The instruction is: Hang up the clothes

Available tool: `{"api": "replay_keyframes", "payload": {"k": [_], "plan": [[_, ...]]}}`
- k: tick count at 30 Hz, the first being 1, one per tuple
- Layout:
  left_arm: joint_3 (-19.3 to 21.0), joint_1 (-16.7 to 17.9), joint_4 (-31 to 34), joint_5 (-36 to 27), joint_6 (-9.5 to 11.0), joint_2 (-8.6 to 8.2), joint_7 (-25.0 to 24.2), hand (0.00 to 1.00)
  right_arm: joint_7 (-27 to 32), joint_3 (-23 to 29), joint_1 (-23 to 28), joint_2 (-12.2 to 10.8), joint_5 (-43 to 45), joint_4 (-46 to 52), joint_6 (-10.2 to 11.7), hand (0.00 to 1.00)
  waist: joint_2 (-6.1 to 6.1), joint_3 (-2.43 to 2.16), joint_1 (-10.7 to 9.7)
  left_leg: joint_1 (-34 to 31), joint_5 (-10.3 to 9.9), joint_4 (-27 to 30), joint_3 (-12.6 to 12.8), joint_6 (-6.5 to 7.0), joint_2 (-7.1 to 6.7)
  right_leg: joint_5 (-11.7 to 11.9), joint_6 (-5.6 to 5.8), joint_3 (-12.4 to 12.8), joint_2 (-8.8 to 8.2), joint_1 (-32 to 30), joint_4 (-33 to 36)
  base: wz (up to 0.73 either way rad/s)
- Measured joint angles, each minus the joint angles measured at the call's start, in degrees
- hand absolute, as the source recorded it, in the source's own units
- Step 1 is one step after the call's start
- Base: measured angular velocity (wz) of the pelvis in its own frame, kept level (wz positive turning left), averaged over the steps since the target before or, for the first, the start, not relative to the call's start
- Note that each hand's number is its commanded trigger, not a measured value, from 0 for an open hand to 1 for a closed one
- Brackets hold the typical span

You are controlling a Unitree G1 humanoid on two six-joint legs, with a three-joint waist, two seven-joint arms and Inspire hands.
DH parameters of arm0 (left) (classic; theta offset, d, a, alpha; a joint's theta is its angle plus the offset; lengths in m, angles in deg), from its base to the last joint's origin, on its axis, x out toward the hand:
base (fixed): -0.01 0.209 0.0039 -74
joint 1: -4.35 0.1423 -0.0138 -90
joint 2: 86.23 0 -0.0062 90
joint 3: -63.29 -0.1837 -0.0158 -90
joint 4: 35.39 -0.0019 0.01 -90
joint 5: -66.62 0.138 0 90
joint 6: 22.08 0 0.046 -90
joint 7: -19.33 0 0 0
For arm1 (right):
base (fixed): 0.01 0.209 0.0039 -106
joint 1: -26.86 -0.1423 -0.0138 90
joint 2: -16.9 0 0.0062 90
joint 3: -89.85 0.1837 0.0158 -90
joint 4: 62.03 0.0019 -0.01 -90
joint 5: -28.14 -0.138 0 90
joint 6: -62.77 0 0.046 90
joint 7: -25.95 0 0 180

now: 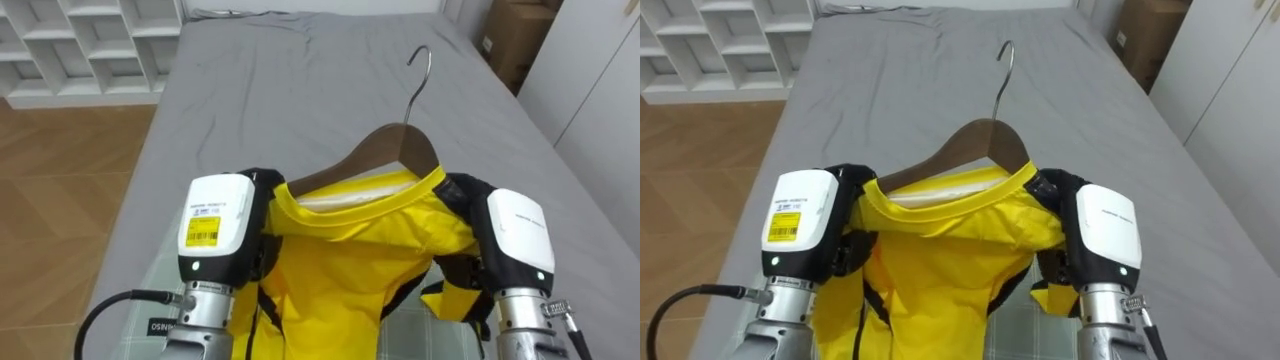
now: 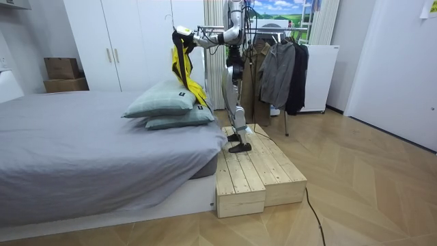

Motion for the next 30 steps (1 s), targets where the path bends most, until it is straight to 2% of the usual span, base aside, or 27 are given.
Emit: {"api": "replay_keyframes", "payload": {"k": [21,22,23,24,30], "plan": [[0.3,0.0,0.0,0.2,0.0,0.42,-0.1,1.0,0.1,0.3,-0.1,0.3,-0.9,-0.1,0.7,1.0,0.02,-0.02,0.2,0.0,0.0,0.0,0.0,0.0,0.0,0.0,0.0,-0.2,0.0,0.0,0.1,0.0],[0.3,0.0,0.0,0.2,0.0,0.44,-0.1,0.64,0.1,0.4,-0.1,0.3,-0.9,-0.2,0.8,1.0,0.02,-0.02,0.2,0.0,0.0,0.0,0.0,0.0,0.0,0.0,0.0,-0.2,0.0,0.0,0.1,0.0],[0.3,0.0,0.0,0.2,0.0,0.45,-0.1,0.64,0.1,0.4,-0.1,0.3,-0.9,-0.3,0.8,1.0,0.03,-0.02,0.2,0.0,0.0,0.0,0.0,0.0,0.0,0.0,0.0,-0.2,0.0,0.0,0.1,0.0],[0.3,0.0,0.0,0.2,0.0,0.45,-0.1,0.0,0.1,0.4,-0.1,0.3,-0.9,-0.3,0.8,1.0,0.03,-0.02,0.2,0.0,0.0,0.0,0.0,0.0,0.0,0.0,0.0,-0.2,0.0,0.0,0.1,0.0],[-0.2,0.1,-0.1,-1.4,0.2,0.13,-0.1,0.0,0.1,-0.3,-0.1,0.2,-0.3,-0.3,0.8,1.0,0.03,-0.02,0.3,0.3,0.0,0.0,0.1,0.0,-0.01,0.0,0.0,-0.1,0.01,0.1,0.1,0.0]]}}
